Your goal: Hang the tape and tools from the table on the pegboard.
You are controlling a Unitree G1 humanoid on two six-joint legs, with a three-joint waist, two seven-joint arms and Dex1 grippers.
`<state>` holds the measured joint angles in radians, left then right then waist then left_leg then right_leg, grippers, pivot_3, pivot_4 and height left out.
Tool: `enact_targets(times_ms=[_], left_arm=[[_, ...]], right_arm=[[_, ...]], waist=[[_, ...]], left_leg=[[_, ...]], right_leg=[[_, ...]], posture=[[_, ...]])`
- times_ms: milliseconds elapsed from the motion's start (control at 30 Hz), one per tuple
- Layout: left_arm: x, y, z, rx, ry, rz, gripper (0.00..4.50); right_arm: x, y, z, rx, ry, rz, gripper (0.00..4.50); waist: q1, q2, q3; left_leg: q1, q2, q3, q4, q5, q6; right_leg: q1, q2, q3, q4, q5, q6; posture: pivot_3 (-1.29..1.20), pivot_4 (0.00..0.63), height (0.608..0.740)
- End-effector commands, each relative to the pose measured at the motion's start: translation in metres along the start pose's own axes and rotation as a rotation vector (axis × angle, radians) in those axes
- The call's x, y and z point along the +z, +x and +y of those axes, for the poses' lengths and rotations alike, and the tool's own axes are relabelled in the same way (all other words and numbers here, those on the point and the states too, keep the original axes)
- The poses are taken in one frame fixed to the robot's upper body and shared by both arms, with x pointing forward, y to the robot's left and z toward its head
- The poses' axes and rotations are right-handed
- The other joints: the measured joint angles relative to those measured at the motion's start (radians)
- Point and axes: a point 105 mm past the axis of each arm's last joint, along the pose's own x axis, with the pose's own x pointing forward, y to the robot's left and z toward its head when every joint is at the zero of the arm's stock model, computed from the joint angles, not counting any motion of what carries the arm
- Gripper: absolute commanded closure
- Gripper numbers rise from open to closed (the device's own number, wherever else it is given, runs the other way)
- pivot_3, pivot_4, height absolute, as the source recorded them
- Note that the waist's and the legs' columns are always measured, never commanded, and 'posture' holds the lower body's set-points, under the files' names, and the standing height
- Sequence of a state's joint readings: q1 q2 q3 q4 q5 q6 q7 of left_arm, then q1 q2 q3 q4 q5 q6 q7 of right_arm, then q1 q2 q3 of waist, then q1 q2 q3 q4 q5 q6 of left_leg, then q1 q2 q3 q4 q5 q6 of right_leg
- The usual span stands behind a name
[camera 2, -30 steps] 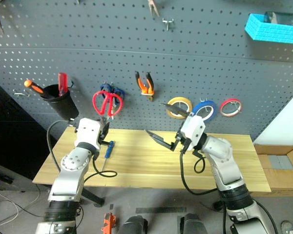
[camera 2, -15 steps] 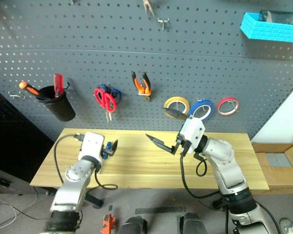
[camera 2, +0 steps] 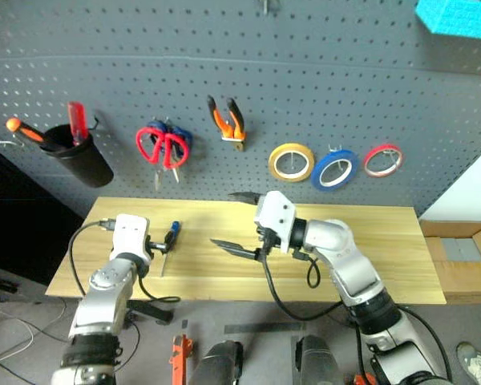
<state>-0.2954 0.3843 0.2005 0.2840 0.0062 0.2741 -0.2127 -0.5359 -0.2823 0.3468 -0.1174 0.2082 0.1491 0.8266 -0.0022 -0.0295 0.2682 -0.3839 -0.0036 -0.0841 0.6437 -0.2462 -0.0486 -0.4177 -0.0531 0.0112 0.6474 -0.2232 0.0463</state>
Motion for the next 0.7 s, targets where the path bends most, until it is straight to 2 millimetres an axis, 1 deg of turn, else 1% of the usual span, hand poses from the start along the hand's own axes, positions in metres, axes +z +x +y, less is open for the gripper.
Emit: enact_targets(times_ms=[33, 133, 333, 467, 567, 700], left_arm=[[0.003, 0.009, 0.003, -0.026, -0.026, -0.008, 0.03], [-0.006, 0.017, 0.003, -0.046, -0.076, 0.034, 0.03], [-0.02, 0.022, 0.003, -0.054, -0.13, 0.101, 0.03], [-0.031, 0.022, 0.002, -0.051, -0.208, 0.147, 0.03], [-0.03, 0.023, 0.002, -0.06, -0.219, 0.148, 0.63], [-0.024, 0.026, 0.0, -0.064, -0.217, 0.131, 2.08]], right_arm=[[0.005, 0.003, -0.004, 0.003, -0.02, -0.009, 0.0], [0.006, 0.002, -0.006, -0.005, -0.02, -0.002, 0.0], [0.001, -0.004, -0.003, -0.014, 0.004, 0.024, 0.0], [0.001, -0.006, -0.002, -0.014, 0.0, 0.039, 0.0], [0.001, -0.006, -0.002, -0.016, 0.001, 0.041, 0.0], [0.0, -0.006, -0.004, -0.022, 0.007, 0.044, 0.0]], waist=[[-0.002, -0.001, 0.011], [-0.008, -0.001, 0.037], [-0.024, -0.006, 0.071], [-0.029, -0.005, 0.09], [-0.031, -0.003, 0.094], [-0.032, -0.003, 0.098]], left_leg=[[-0.003, 0.0, 0.0, 0.001, 0.0, 0.0], [-0.009, 0.0, 0.0, 0.001, 0.0, 0.0], [-0.019, 0.0, 0.0, 0.001, 0.0, 0.001], [-0.018, -0.001, 0.002, 0.002, 0.0, 0.001], [-0.016, -0.001, 0.003, 0.002, 0.0, 0.001], [-0.016, -0.001, 0.003, 0.002, 0.0, 0.0]], right_leg=[[-0.003, 0.0, 0.0, 0.001, 0.001, -0.001], [-0.008, 0.0, -0.001, 0.002, 0.001, -0.001], [-0.02, -0.001, 0.0, 0.005, 0.001, -0.001], [-0.022, -0.002, 0.003, 0.01, 0.001, -0.001], [-0.022, -0.001, 0.003, 0.012, 0.0, 0.0], [-0.022, -0.001, 0.003, 0.014, -0.001, 0.002]], posture=[[0.03, 0.356, 0.74], [0.02, 0.388, 0.74], [0.01, 0.419, 0.74], [0.0, 0.435, 0.74], [-0.01, 0.438, 0.74], [-0.01, 0.428, 0.74]])
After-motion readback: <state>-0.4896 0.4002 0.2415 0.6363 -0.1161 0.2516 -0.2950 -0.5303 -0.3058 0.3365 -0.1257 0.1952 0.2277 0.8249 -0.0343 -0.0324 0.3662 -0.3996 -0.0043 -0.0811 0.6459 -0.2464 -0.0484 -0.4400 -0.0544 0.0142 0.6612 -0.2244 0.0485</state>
